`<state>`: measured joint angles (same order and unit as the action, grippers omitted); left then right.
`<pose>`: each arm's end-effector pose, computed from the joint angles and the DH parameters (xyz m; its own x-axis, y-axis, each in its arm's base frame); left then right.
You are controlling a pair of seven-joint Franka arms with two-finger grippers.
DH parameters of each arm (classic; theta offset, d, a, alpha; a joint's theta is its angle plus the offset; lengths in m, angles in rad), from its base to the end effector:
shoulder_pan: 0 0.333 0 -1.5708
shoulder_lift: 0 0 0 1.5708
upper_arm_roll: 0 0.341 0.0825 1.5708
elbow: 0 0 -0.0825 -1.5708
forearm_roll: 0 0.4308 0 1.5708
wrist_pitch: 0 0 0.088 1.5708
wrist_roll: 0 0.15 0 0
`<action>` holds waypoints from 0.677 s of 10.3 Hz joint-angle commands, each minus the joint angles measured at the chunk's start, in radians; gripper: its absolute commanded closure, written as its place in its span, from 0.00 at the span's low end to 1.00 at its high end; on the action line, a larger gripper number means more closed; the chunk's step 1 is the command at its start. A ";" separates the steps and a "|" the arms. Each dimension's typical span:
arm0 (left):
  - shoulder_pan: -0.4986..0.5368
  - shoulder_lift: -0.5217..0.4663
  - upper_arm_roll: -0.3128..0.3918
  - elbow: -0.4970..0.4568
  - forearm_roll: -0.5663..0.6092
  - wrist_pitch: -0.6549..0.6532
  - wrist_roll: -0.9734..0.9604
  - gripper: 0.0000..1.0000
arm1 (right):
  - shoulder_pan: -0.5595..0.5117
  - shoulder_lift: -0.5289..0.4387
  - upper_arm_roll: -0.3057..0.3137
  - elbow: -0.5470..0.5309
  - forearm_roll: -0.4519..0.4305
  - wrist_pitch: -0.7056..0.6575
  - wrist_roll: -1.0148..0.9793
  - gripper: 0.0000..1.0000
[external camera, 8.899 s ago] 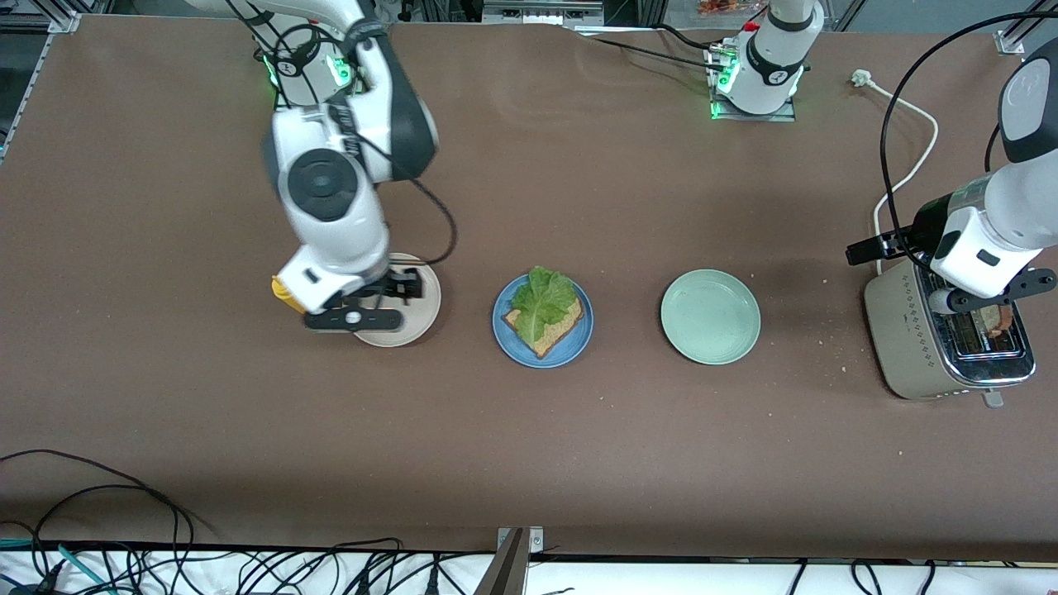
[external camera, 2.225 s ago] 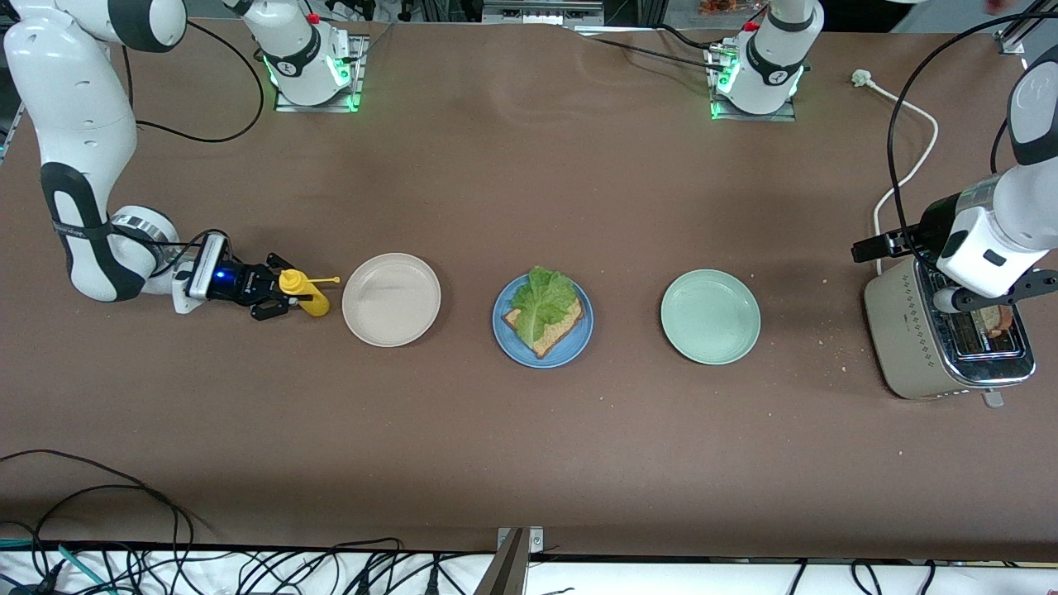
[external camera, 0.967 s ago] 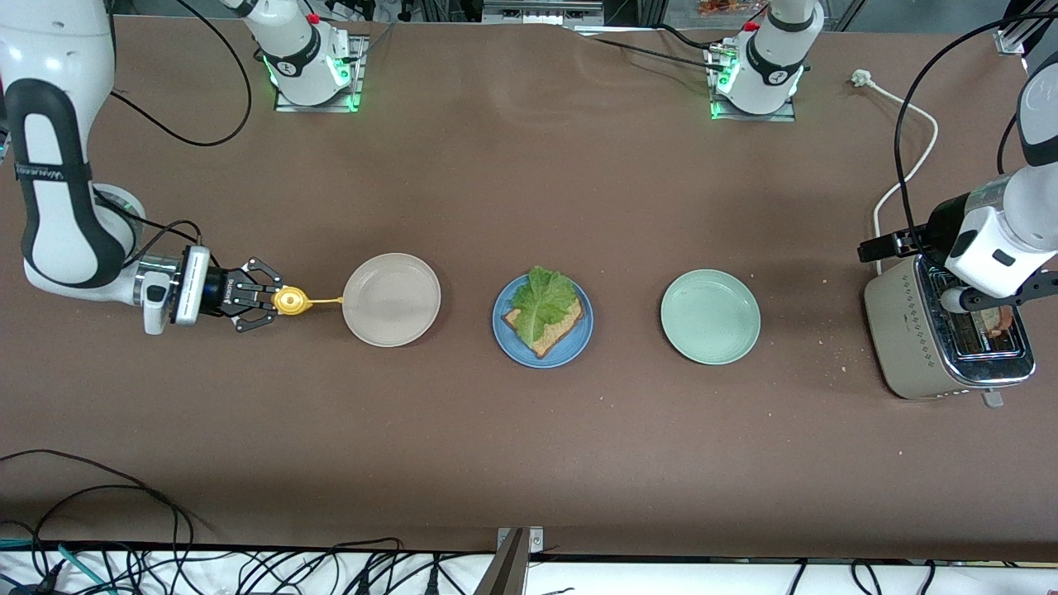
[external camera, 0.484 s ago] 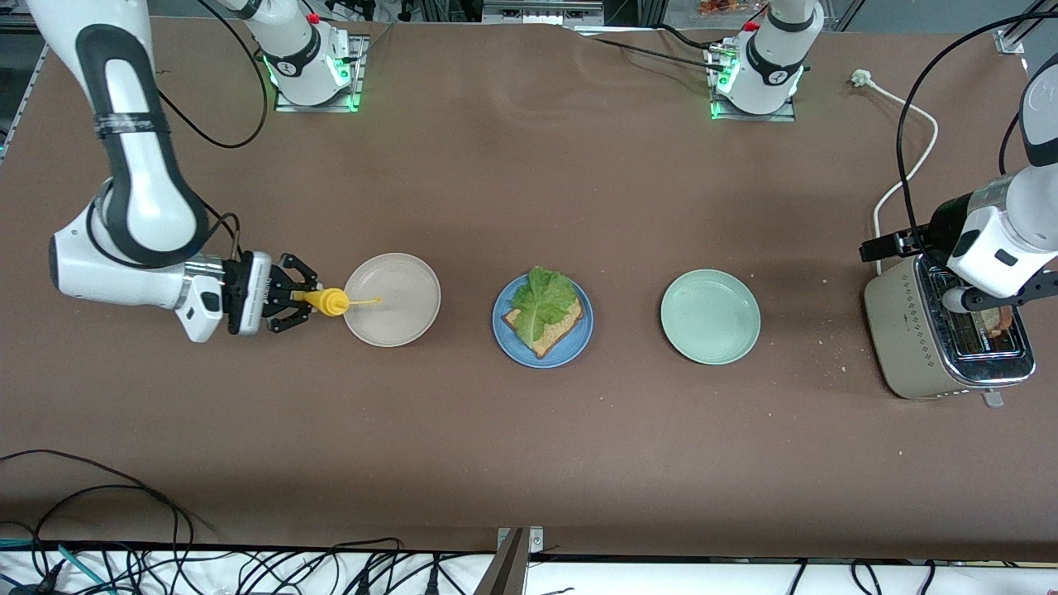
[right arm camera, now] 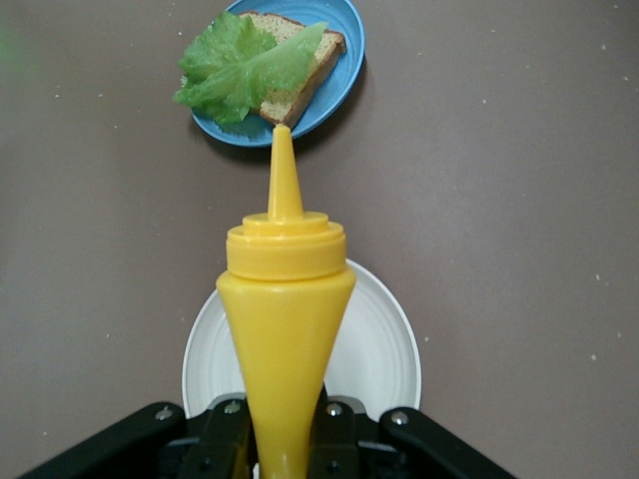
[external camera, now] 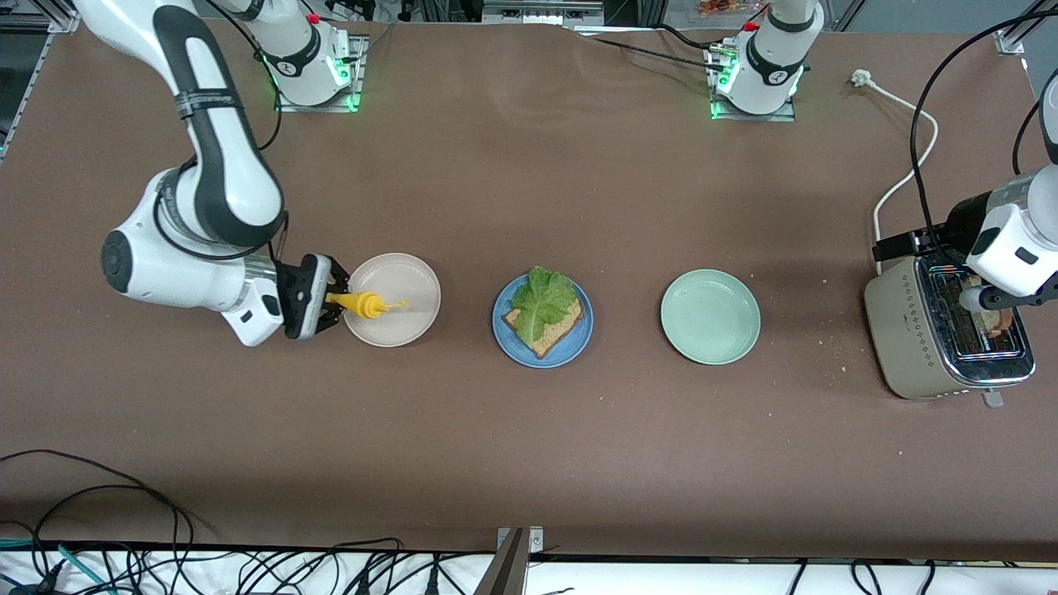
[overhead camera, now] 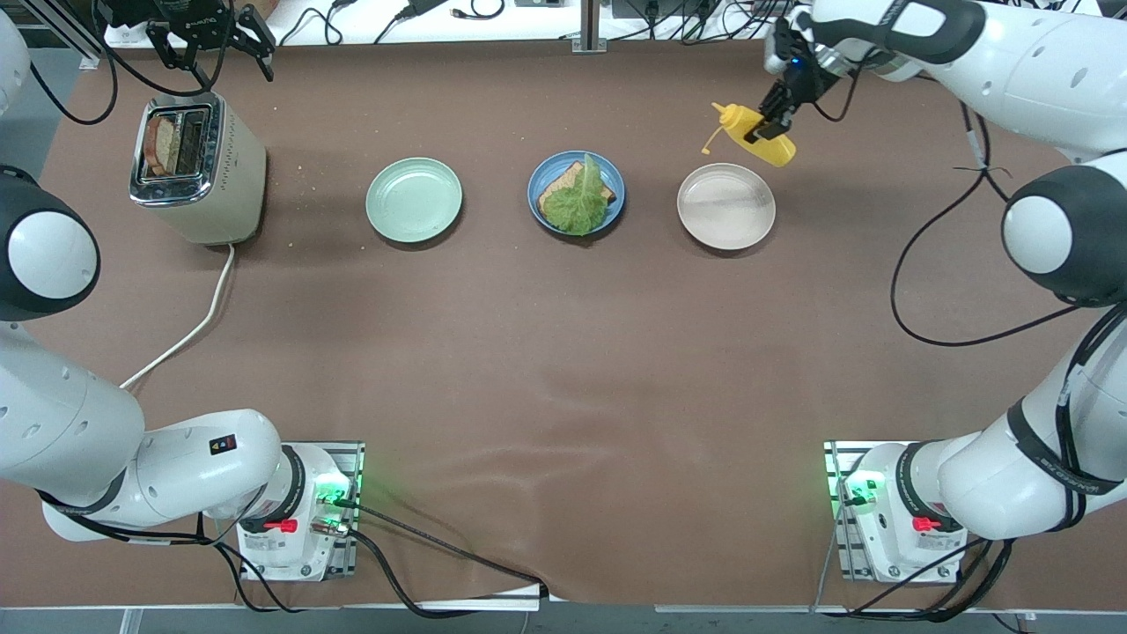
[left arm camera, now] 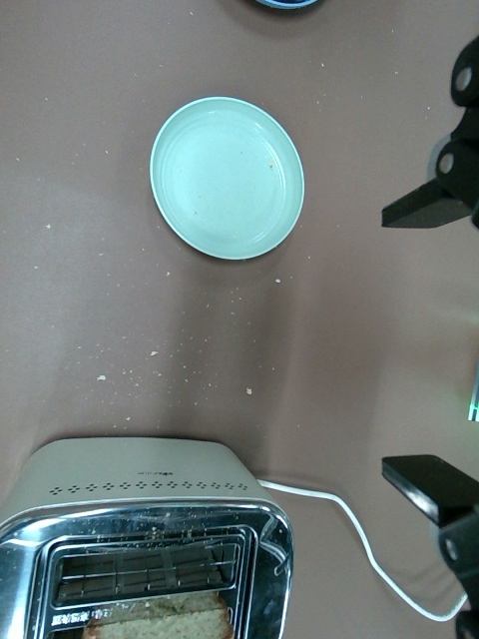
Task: Make sandwich in blue plate with both arms
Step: 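Carry the mustard bottle with the right gripper over the blue plate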
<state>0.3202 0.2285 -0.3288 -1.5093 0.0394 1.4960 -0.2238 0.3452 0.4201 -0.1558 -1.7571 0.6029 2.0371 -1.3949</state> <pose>0.6438 0.0177 0.4964 0.9509 0.2078 -0.2294 0.2095 -0.9777 -0.0171 0.6669 0.1888 0.2857 0.3123 0.8725 0.3757 0.9402 -0.2273 -0.2536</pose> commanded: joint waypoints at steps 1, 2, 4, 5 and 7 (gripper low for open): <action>0.003 -0.014 -0.009 0.004 0.027 -0.023 0.023 0.00 | 0.087 0.037 -0.004 0.093 -0.144 -0.008 0.141 0.88; 0.005 -0.014 -0.009 0.004 0.027 -0.023 0.024 0.00 | 0.116 0.049 -0.004 0.117 -0.193 -0.009 0.164 0.88; 0.005 -0.012 -0.007 0.001 0.027 -0.023 0.026 0.00 | 0.165 0.060 -0.005 0.151 -0.296 -0.014 0.215 0.88; 0.005 -0.014 -0.007 0.000 0.027 -0.023 0.026 0.00 | 0.194 0.060 -0.005 0.153 -0.343 -0.024 0.246 0.88; 0.005 -0.012 -0.006 0.000 0.027 -0.023 0.029 0.00 | 0.248 0.074 -0.005 0.189 -0.467 -0.063 0.336 0.88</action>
<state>0.3202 0.2283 -0.3310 -1.5093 0.0394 1.4877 -0.2208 0.5390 0.4672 -0.1538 -1.6323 0.2528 2.0297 -1.1495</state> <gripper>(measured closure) 0.000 0.877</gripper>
